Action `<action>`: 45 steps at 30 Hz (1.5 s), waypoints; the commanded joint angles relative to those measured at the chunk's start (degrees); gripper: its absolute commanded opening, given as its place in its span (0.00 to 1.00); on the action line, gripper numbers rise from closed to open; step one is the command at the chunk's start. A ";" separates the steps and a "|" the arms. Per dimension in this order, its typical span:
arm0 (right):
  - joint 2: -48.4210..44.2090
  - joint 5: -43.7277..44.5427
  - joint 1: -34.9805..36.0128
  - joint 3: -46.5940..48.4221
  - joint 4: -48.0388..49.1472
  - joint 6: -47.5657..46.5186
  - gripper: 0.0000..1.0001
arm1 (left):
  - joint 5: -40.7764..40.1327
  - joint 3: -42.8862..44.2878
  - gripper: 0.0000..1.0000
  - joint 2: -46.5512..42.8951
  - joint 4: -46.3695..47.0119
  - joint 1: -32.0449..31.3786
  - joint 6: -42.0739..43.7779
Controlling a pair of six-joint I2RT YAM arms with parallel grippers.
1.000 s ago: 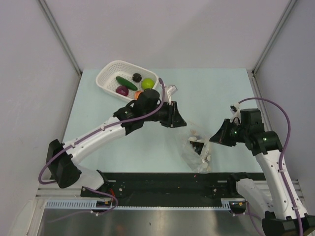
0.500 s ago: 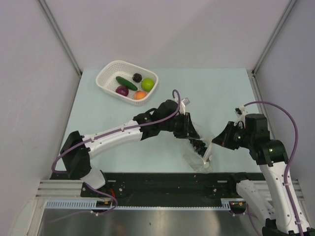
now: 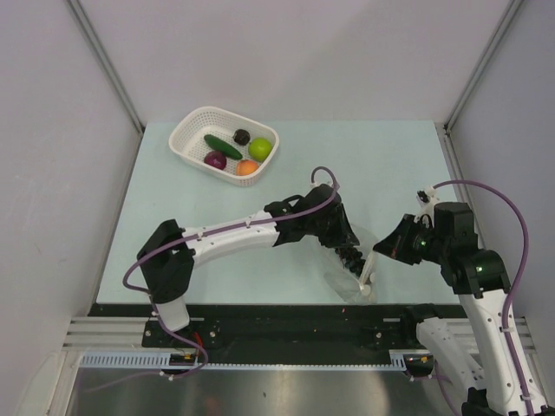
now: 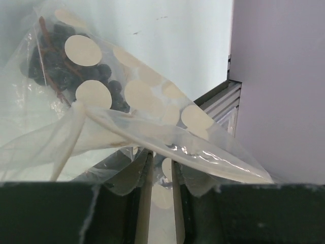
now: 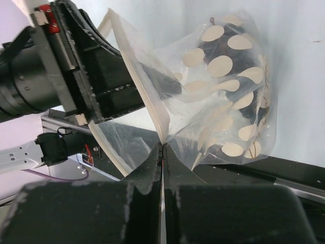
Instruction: Open the zip-top bag and remove the fake food
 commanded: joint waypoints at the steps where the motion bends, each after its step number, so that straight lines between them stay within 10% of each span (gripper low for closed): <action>1: 0.08 -1.35 0.39 2.28 2.55 0.89 0.00 | -1.97 1.44 0.24 1.88 0.92 -0.20 -1.94; 17: 8.08 -15.16 4.70 3.16 20.66 8.18 0.00 | -9.62 -2.60 0.30 -5.50 -4.08 2.44 6.41; 34: -1.67 -9.36 2.68 -4.92 10.03 7.83 0.00 | -2.50 -2.16 0.56 5.04 -0.04 2.35 8.43; 45: -3.78 -6.28 1.89 -3.17 3.61 6.16 0.00 | -1.88 0.21 0.38 11.90 2.15 1.03 12.21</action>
